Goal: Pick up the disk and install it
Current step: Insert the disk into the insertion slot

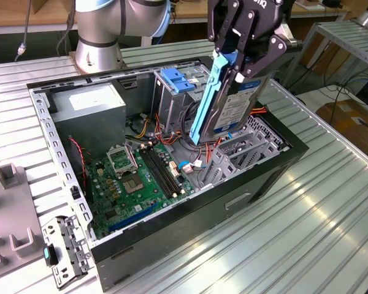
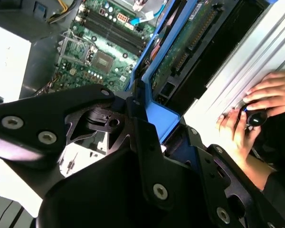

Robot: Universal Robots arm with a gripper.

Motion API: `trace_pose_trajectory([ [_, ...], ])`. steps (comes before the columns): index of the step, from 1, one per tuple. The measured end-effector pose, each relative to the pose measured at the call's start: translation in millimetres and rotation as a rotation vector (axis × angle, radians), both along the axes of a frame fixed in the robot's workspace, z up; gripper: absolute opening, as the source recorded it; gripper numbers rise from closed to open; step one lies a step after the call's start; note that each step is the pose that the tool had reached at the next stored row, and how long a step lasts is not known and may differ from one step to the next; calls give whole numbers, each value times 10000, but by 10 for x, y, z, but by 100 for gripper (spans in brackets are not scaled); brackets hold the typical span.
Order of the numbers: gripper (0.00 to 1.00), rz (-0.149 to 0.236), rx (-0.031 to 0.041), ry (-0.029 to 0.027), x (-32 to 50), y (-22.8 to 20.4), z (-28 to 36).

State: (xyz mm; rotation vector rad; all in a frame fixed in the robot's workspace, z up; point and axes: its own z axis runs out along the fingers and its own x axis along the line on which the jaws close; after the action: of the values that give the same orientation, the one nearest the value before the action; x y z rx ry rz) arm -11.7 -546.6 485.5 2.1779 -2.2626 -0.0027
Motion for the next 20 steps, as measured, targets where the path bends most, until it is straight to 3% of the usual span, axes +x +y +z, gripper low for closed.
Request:
trace_pose_trajectory([
  [7,37,-4,-1,0,371,0,-85],
  [15,37,-23,-2,0,616,-17,-170],
  [20,37,-24,4,0,662,-107,-249],
])
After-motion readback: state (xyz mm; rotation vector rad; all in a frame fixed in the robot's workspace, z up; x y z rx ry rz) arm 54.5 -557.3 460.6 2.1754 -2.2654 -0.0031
